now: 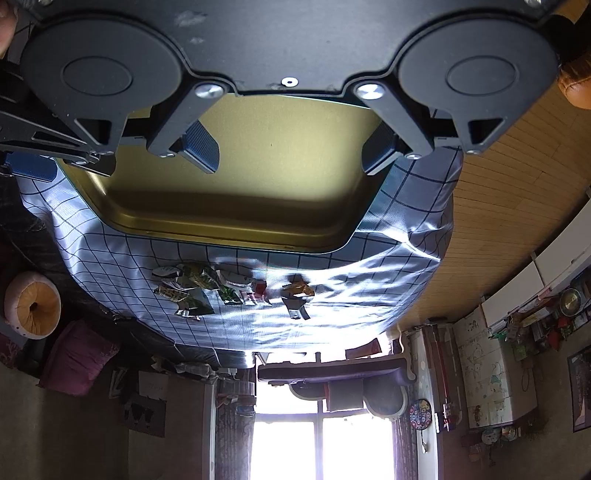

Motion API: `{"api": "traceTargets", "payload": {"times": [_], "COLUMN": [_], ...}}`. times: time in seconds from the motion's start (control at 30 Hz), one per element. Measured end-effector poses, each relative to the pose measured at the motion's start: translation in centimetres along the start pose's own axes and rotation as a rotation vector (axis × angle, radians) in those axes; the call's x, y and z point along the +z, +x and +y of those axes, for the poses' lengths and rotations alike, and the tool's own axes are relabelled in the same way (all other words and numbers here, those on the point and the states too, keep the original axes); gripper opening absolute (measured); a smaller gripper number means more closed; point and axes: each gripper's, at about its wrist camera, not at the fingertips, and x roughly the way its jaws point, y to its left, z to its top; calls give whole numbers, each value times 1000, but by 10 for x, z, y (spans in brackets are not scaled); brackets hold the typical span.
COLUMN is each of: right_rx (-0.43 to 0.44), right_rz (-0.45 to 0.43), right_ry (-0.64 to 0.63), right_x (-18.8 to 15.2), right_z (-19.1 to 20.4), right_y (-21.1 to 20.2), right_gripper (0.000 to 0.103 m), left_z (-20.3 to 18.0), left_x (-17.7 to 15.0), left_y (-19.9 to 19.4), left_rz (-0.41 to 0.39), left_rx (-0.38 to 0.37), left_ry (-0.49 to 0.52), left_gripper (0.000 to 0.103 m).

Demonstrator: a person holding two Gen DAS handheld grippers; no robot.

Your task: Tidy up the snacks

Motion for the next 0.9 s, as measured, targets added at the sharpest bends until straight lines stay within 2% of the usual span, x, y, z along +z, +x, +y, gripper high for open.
{"api": "traceTargets", "payload": {"times": [0.9], "right_rx": [-7], "right_rz": [3], "right_ry": [-12], "right_x": [-3], "right_z": [2], "right_y": [2], "right_gripper": [61], "left_z": [2], "left_x": [-2], "left_y": [5], "left_rz": [17], "left_rx": [12], "left_ry": [-29], "left_gripper": [87]}}
